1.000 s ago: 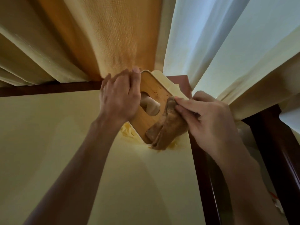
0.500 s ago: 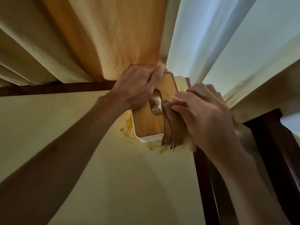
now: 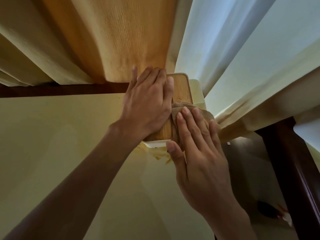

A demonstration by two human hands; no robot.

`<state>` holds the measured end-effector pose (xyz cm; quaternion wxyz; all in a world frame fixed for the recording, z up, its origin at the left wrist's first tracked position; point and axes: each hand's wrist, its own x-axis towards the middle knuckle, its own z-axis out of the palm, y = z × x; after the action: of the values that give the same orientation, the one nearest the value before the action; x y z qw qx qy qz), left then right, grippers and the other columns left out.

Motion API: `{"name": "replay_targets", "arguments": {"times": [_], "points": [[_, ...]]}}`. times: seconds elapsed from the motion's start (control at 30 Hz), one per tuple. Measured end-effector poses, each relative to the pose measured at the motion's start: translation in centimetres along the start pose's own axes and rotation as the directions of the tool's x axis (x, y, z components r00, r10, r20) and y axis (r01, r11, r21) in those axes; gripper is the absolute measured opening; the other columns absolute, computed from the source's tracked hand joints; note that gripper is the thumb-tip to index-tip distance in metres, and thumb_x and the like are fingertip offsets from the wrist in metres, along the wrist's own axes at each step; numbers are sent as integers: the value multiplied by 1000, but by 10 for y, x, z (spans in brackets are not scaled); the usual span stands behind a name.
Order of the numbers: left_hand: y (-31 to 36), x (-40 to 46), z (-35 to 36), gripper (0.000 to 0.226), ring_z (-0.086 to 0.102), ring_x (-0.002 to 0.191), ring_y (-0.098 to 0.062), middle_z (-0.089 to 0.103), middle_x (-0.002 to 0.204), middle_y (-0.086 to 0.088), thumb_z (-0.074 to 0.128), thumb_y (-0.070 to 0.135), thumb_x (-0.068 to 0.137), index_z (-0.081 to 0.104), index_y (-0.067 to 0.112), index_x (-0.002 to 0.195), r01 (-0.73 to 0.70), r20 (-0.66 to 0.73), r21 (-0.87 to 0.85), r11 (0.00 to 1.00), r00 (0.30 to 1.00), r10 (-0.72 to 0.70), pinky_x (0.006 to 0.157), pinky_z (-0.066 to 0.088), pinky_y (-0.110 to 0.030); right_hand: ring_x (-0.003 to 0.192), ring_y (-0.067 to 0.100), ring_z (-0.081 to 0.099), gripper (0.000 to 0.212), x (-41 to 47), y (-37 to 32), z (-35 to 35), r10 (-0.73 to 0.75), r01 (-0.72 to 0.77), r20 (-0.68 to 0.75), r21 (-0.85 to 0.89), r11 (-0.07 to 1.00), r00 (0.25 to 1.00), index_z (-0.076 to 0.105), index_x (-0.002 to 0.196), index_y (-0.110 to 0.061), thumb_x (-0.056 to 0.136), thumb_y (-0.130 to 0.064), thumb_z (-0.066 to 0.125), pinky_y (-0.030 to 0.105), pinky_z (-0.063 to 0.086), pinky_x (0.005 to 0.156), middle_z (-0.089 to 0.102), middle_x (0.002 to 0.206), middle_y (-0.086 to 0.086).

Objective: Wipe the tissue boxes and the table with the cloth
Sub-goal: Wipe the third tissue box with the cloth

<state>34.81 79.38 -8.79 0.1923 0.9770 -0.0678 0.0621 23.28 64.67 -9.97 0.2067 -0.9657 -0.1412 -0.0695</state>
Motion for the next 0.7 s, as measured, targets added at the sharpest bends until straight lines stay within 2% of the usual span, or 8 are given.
{"name": "replay_targets", "arguments": {"times": [0.1,0.17,0.23,0.37,0.43,0.57,0.7], "points": [[3,4,-2,48,49,130,-12,63,133,2,22,34,109,60,15,132,0,-65,-65,998,998,-4,119,21,-32,158,15,10,58,0,-2,1,29,-29,-9,-12,1000,1000,31,158,-15,111,-47,21,45,10,129,27,167,2],[3,3,0,45,54,121,-12,68,124,-1,25,30,109,64,12,124,-2,-135,-141,990,991,-17,111,27,-24,158,13,10,57,1,0,1,45,-45,-3,8,999,999,32,158,-17,111,-47,21,47,12,129,27,167,0],[2,2,1,47,55,119,-11,68,122,-1,24,29,109,65,11,121,0,-158,-175,985,987,-28,109,27,-21,158,11,10,55,6,2,0,53,-53,1,56,997,999,34,158,-18,111,-45,22,49,15,128,27,167,-2],[3,3,1,48,54,120,-10,67,124,0,22,29,108,65,12,125,2,-155,-212,977,987,-36,113,32,-29,157,8,12,50,27,10,2,46,-45,-9,115,992,999,37,156,-19,111,-35,22,49,18,127,30,165,-3],[3,4,1,48,52,123,-10,66,128,1,23,28,108,63,13,129,22,-140,-217,976,989,-53,114,30,-28,157,8,12,50,43,15,5,39,-38,-5,131,991,999,38,156,-19,111,-33,23,48,19,127,30,165,-3],[0,4,2,50,53,125,-12,65,132,-1,23,29,107,62,10,134,29,-124,-204,979,991,-55,116,31,-31,157,5,6,52,73,24,10,33,-37,30,132,991,999,34,159,-21,111,-35,21,44,13,129,25,168,-6],[3,5,0,48,54,123,-12,66,130,-1,26,28,106,63,11,132,41,-130,-213,976,989,-70,114,33,-29,157,4,0,51,81,25,10,47,-54,47,156,986,998,27,161,-24,111,-38,25,39,6,130,19,169,-8]]}}
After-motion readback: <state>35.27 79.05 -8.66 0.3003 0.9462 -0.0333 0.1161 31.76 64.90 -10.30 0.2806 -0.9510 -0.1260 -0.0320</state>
